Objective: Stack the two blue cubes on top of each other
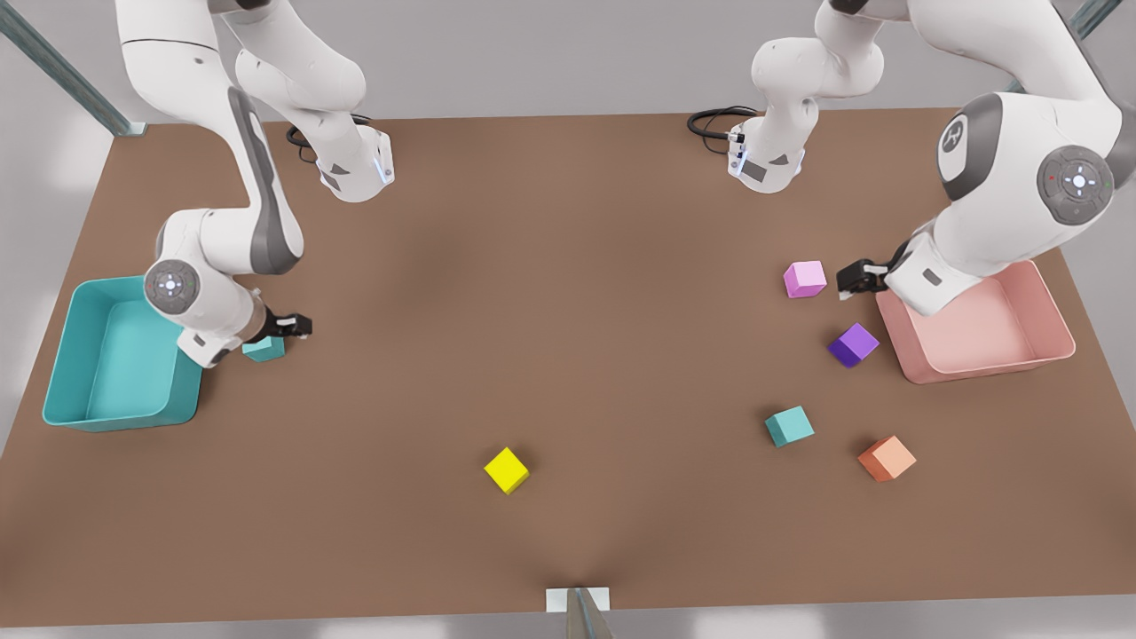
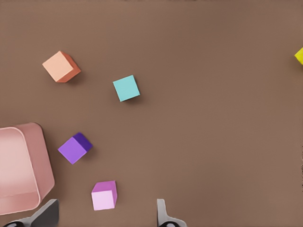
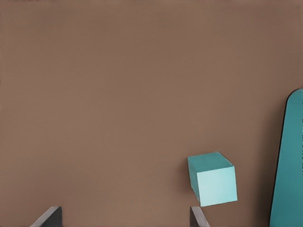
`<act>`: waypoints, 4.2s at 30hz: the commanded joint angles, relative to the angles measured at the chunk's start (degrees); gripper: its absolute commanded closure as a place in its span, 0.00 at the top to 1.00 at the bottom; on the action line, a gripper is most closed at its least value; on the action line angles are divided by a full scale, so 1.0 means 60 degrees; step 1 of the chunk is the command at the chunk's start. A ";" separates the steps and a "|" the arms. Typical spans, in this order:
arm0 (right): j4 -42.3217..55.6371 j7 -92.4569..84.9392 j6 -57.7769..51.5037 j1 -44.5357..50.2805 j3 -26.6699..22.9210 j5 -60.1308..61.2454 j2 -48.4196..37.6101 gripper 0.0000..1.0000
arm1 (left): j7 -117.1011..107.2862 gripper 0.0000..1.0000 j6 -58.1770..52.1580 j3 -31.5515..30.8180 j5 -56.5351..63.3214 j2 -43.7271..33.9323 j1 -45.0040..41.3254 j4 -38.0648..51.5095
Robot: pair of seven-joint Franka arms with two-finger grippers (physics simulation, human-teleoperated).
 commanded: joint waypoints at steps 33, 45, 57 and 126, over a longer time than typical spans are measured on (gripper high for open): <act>-0.2755 -0.4872 0.5037 -0.0800 -0.2106 -0.0363 0.0567 1.00 | 0.0054 1.00 0.0402 -0.0039 -0.0005 0.1156 -0.0118 -0.0322; -0.3312 -0.4096 0.4935 -0.0961 -0.2091 -0.0349 0.0611 1.00 | -0.4648 1.00 0.1720 0.0005 0.0068 0.3220 -0.0015 -0.0029; -0.3356 -0.3319 0.5271 -0.1122 -0.2106 -0.0349 0.1211 1.00 | -0.4648 1.00 0.1618 -0.0024 -0.0459 0.3148 0.0190 0.0527; 1.0677 0.6158 0.1155 0.9469 0.1673 -0.3893 1.0015 0.79 | -0.2231 1.00 0.6276 -0.0200 0.0581 0.6312 0.0541 -0.0703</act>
